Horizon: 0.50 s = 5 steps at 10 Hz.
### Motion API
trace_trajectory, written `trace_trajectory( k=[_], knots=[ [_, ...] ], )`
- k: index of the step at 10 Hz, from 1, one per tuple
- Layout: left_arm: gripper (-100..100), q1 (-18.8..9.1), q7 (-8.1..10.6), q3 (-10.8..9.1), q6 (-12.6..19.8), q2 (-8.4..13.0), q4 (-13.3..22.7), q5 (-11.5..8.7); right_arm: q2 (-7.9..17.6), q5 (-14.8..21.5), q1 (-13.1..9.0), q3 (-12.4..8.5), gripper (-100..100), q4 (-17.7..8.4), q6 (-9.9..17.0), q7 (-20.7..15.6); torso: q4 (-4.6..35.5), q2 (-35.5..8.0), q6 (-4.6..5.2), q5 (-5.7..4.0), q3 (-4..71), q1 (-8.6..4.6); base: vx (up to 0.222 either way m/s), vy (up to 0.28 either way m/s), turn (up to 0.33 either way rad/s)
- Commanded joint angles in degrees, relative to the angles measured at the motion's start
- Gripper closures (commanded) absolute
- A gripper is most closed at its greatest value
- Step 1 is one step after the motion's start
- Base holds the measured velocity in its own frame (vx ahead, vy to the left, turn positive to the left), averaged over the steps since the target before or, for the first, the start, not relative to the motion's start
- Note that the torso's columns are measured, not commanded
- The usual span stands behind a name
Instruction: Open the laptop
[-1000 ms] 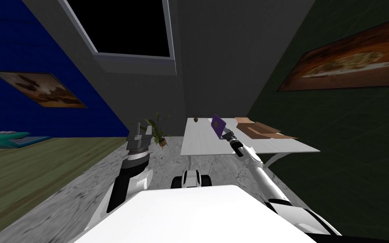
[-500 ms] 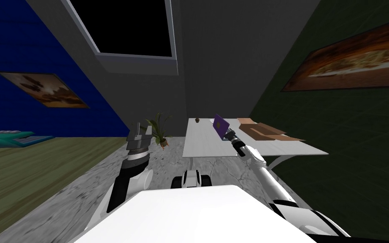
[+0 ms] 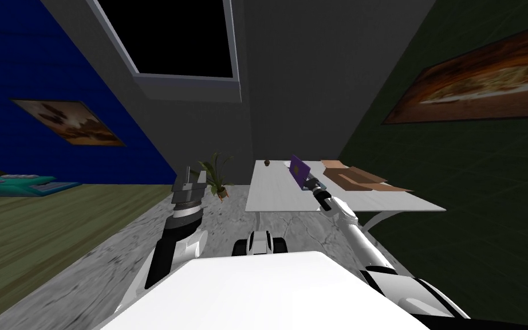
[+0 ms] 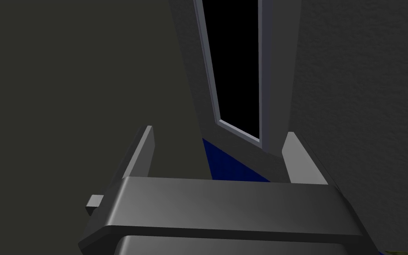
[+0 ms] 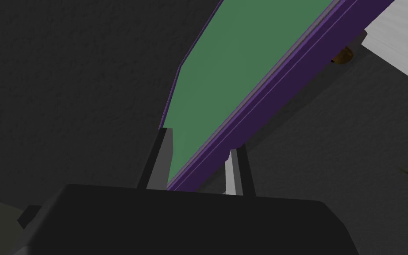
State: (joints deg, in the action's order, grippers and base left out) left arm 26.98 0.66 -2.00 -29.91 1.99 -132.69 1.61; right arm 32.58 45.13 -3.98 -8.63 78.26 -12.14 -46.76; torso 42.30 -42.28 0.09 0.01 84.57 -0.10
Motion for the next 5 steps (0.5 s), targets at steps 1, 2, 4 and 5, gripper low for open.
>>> trace_trajectory(
  k=[1, 2, 4, 5],
  knots=[
    [0, 0.0, 0.0, 0.0, 0.0, 0.0, 0.0, 0.0, -0.23, -2.5, -1.15, 0.02, 100, -1.7, 0.06, 2.98, 0.0, 0.02, -0.02, 0.0, 0.01, 0.04, -0.019, -0.07, 0.02],
    [0, 0.0, 0.0, 0.0, 0.0, 0.0, 0.0, 0.0, -0.35, -3.44, -1.61, 0.08, 100, -2.32, 0.08, 4.09, -0.02, 0.06, -0.04, 0.01, 0.03, 0.08, -0.03, -0.062, 0.024],
    [0, 0.0, 0.0, 0.0, 0.0, 0.0, 0.0, 0.0, -0.58, -5.32, -2.52, 0.22, 100, -3.56, 0.13, 6.3, -0.02, 0.0, -0.04, -0.01, 0.0, 0.04, -0.048, -0.064, 0.029],
    [0, 0.0, 0.0, 0.0, 0.0, 0.0, 0.0, 0.0, -0.63, -4.7, -2.24, 0.25, 100, -3.04, 0.05, 5.45, -0.01, -0.04, 0.01, -0.03, -0.03, -0.02, -0.023, -0.03, 0.019]
  ],
)
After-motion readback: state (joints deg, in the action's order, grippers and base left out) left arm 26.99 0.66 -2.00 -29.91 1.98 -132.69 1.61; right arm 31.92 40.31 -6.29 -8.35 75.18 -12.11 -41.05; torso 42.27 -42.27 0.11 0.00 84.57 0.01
